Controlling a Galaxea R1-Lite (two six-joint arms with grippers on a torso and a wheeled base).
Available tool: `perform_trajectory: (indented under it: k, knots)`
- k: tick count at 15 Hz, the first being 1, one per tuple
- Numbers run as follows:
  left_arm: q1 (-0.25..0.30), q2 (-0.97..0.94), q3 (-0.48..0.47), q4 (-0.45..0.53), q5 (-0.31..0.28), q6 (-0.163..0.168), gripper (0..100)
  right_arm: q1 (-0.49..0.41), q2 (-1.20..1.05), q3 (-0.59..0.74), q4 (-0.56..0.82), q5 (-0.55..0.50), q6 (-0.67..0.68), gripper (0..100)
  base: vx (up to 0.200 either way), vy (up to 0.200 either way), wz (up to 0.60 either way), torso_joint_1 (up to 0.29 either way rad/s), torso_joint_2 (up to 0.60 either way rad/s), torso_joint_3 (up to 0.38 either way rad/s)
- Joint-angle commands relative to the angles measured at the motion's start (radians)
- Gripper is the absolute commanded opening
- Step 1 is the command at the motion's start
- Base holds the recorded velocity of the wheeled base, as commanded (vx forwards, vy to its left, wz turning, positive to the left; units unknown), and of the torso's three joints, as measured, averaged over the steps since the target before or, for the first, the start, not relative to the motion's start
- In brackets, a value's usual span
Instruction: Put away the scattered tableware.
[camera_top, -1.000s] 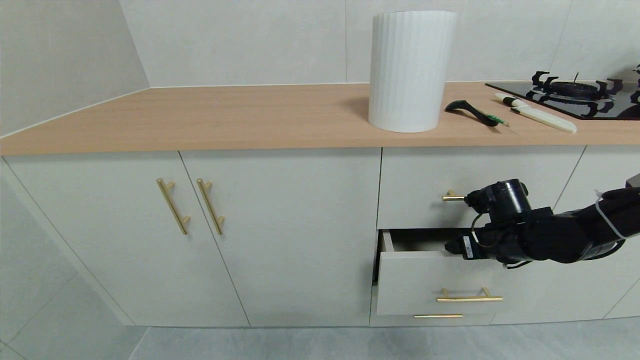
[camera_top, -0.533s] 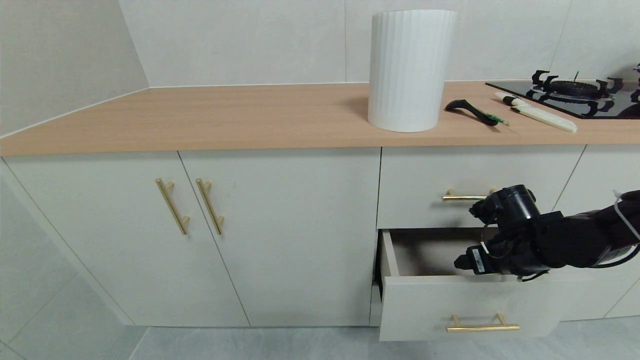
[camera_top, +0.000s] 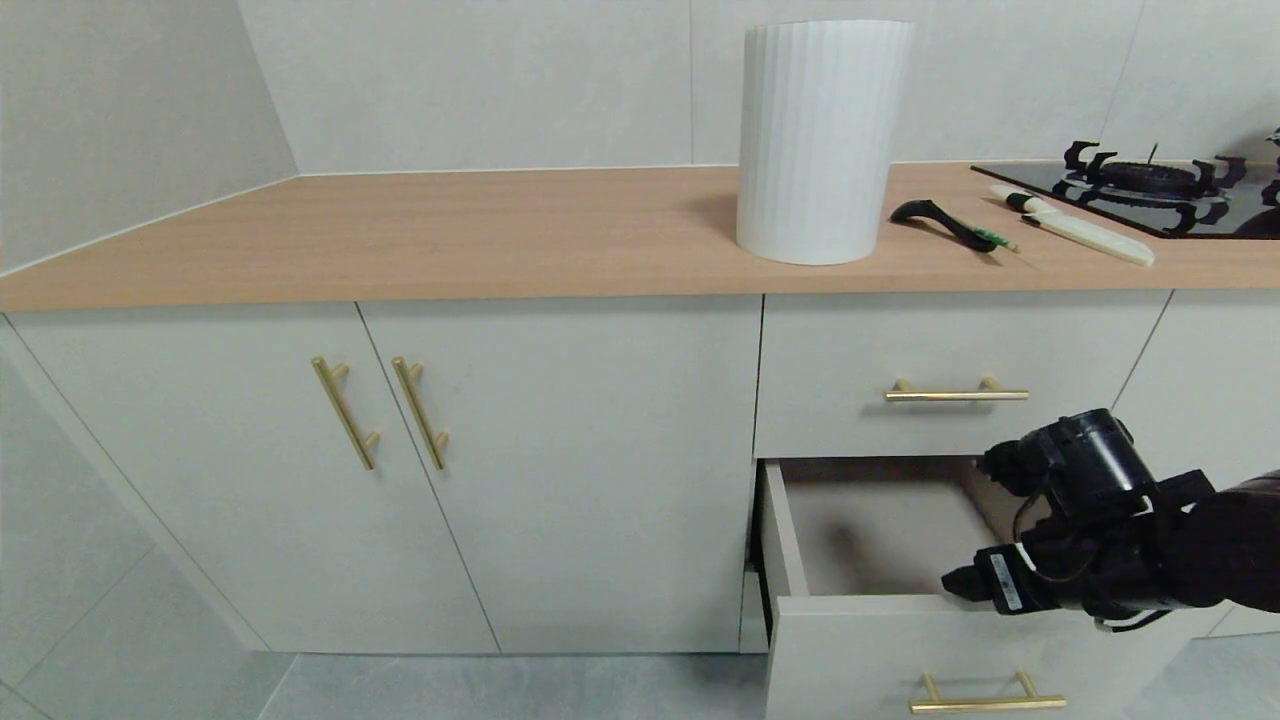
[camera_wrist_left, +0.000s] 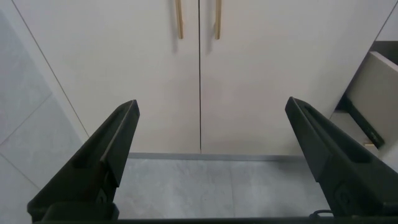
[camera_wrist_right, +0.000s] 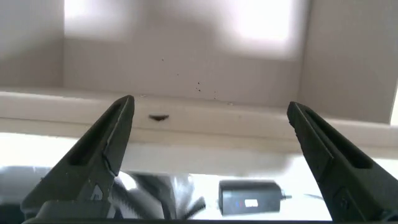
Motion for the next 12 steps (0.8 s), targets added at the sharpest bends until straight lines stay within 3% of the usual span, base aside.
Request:
perform_trajectory:
  k: [1,12]
  knots:
    - [-0.001,0.001,0.000,0.000,0.001,-0.001,100,0.009,-0.077,0.063,-0.001,-0.001,-0.001,100,0.000,0.000,0.00,0.000,0.00,0.000]
    - [0.001,0.001,0.000,0.000,0.001,-0.001,100,0.102,-0.307,0.307,-0.001,-0.004,0.074,100,0.000,0.000,0.00,0.000,0.00,0.000]
